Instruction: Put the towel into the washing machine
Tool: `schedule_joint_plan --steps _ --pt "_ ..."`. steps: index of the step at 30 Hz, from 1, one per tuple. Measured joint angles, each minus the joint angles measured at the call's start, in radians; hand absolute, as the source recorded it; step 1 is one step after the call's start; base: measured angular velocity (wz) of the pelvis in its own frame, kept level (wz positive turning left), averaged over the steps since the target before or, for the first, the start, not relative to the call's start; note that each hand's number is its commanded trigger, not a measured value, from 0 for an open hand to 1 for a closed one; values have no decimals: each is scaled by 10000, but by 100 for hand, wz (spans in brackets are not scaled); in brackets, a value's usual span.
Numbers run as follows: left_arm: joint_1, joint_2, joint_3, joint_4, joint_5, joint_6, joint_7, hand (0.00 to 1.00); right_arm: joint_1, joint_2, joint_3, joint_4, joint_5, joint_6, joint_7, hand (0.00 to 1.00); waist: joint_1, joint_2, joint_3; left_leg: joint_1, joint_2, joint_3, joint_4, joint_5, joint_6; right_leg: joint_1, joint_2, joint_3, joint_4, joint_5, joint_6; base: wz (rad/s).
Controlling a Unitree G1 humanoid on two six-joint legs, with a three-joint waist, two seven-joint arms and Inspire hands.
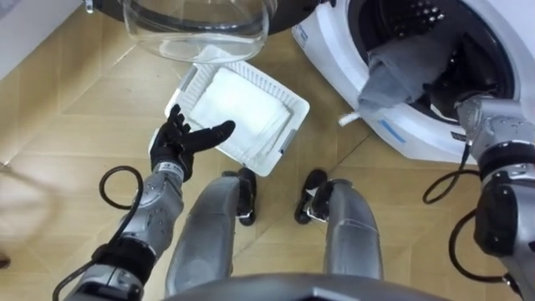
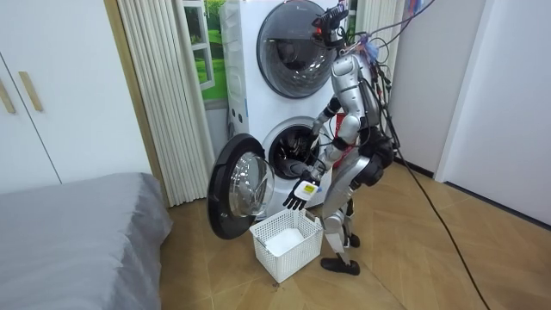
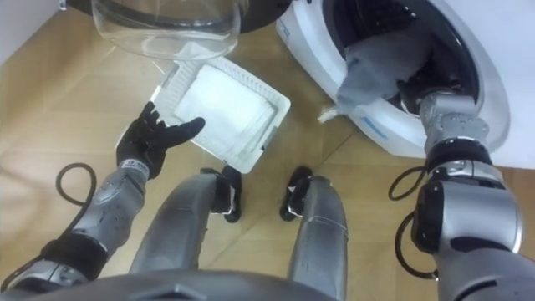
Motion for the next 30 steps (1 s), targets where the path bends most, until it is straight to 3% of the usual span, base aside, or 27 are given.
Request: schedule_joint_plan --steps 2,4,8,13,17,20,24,26,30 --pt "-42 -22 -8 78 9 20 -28 0 95 39 1 -12 116 -25 184 0 92 19 4 67 61 22 -79 1 -5 96 78 -13 -131 70 -17 -7" --pt "-275 -116 -20 857 18 31 -87 0 359 274 6 -14 224 -279 475 0 126 119 9 375 129 18 -256 -4 -27 450 189 -53 -432 134 1 -5" --pt "-172 -35 18 1495 543 27 -267 0 1063 598 12 -31 203 -576 913 0 134 233 6 931 272 43 -652 1 -94 1084 494 -21 -1052 359 42 -16" --pt "361 145 206 2294 1952 37 -450 0 2359 1056 48 336 74 -641 1818 0 124 445 -111 1833 388 200 -1309 29 -152 1965 731 4 -1885 546 101 -13" --pt "643 218 579 2997 2839 14 -447 0 3086 1165 127 991 -182 -641 2300 0 102 627 -232 2715 388 229 -1856 51 -202 2879 809 -107 -2464 585 141 -3" --pt "1011 292 1145 3474 3370 4 -433 0 3645 1221 182 1310 -727 -667 2541 0 5 666 -265 3552 348 276 -2435 93 -275 3656 901 -85 -2969 648 190 -5" --pt "1746 338 1412 3863 3877 -60 -367 0 5051 1250 541 1501 -2501 -884 2657 0 -252 658 -377 4712 310 288 -3160 146 -362 4801 1004 -195 -3649 685 245 -3" --pt "1994 350 1644 3950 4123 -77 -364 0 5672 1255 862 1526 -3862 -910 2658 0 -427 616 -482 5157 300 297 -3470 171 -405 5218 1068 -196 -3943 710 285 -6" --pt "2241 334 1715 4429 4195 -140 -367 0 6189 1292 1423 1796 -6592 -932 2729 0 -637 574 -515 6175 281 475 -4160 223 -480 6105 1183 -88 -4458 781 322 -14"
